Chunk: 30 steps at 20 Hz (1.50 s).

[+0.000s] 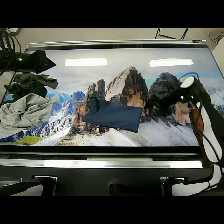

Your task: Fold the clothes and pants, and hang the long-sleeved shirts on hangers.

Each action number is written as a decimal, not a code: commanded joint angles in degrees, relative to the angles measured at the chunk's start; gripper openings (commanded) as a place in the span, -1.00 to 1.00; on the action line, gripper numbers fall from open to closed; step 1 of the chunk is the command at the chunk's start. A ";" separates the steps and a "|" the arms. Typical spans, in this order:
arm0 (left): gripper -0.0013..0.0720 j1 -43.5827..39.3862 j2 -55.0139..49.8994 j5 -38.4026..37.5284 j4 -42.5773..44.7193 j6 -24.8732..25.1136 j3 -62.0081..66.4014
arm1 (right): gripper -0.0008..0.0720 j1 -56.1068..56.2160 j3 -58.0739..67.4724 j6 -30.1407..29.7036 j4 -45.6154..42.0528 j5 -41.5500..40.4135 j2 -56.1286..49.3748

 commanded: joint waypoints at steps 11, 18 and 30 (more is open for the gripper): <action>-0.88 -2.34 0.52 -0.81 0.48 -1.51 0.00 | -0.88 3.39 -15.87 -17.14 28.41 -18.51 0.70; -0.88 -2.34 0.28 -0.39 0.55 -1.25 0.00 | -0.88 -16.52 13.49 -8.24 19.76 3.65 5.60; -0.88 -2.34 0.04 1.77 0.52 -1.03 0.00 | -0.88 -46.49 36.24 2.32 2.10 16.83 6.47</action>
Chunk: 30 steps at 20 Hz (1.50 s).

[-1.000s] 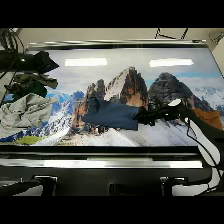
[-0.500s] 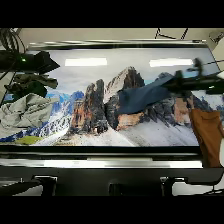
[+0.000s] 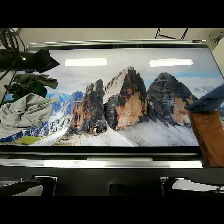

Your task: Fold the clothes and pants, and hang the long-sleeved shirts on hangers.

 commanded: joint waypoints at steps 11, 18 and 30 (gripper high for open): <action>-0.88 -0.04 -0.04 0.20 0.00 1.29 0.00 | -0.88 -12.17 -9.70 4.04 -30.05 11.61 4.59; -0.88 -0.07 -0.04 0.17 -0.09 1.27 0.00 | -0.88 -12.17 -36.87 4.13 -45.31 2.45 10.29; -0.89 -1.46 0.00 14.64 4.98 1.70 5.44 | 0.95 -5.75 -14.36 -1.81 -24.30 -21.49 10.34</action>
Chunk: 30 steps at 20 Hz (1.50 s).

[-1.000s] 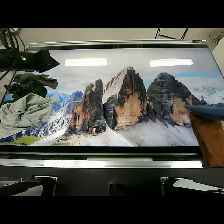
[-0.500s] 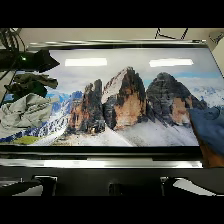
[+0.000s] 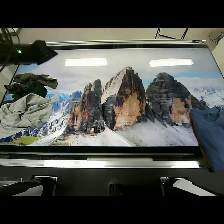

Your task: Fold the clothes and pants, and hang the long-sleeved shirts on hangers.

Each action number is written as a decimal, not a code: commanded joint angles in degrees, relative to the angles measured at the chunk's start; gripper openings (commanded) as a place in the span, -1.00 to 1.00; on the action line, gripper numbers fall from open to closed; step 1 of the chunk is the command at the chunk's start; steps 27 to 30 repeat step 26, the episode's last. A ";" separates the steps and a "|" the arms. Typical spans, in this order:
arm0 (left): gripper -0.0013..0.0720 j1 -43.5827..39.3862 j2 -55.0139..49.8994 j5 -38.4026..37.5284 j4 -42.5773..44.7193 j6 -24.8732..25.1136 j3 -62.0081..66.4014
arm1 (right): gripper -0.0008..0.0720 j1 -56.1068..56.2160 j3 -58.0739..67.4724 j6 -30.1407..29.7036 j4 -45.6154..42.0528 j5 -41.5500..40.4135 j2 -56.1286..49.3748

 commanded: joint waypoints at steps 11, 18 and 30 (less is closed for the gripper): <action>0.92 -6.29 -3.26 -12.50 30.40 -9.53 -23.45 | 0.90 43.85 -3.61 -1.73 9.64 -0.52 -5.57; 0.92 -6.86 -2.78 -11.34 30.42 -9.51 -26.77 | 0.90 44.19 -4.48 -1.55 8.59 -0.87 -5.57; 0.92 -6.86 -2.86 -11.34 30.40 -9.51 -26.77 | 0.90 44.19 -4.50 -1.55 8.59 -0.87 -5.57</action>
